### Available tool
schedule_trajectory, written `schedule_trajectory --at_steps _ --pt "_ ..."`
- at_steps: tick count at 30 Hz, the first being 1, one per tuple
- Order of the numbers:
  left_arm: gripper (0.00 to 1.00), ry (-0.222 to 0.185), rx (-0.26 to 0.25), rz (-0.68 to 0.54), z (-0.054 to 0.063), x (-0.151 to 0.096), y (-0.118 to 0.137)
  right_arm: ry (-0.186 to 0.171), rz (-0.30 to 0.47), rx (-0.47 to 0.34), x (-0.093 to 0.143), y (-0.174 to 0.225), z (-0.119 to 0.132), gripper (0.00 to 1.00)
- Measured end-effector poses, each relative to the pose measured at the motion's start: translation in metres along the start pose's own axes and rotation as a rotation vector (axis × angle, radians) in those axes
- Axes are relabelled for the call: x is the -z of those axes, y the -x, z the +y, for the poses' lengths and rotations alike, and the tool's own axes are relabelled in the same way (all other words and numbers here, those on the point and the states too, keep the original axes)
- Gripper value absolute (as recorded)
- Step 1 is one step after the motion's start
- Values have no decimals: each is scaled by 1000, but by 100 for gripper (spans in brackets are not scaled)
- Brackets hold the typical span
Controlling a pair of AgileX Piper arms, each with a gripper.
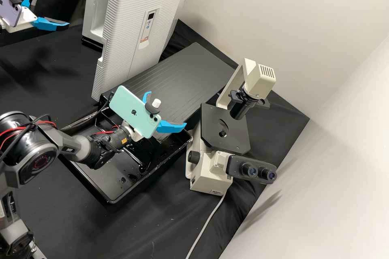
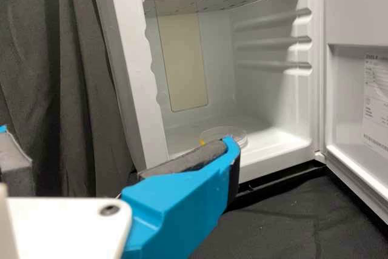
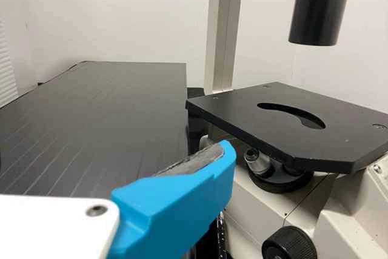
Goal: Close the incubator door
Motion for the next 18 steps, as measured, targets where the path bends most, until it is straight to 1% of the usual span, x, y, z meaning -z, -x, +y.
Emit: schedule_trajectory --at_steps 18 --pt "100 0 0 0 0 0 0 0 4 -3 1 -1 1 100"
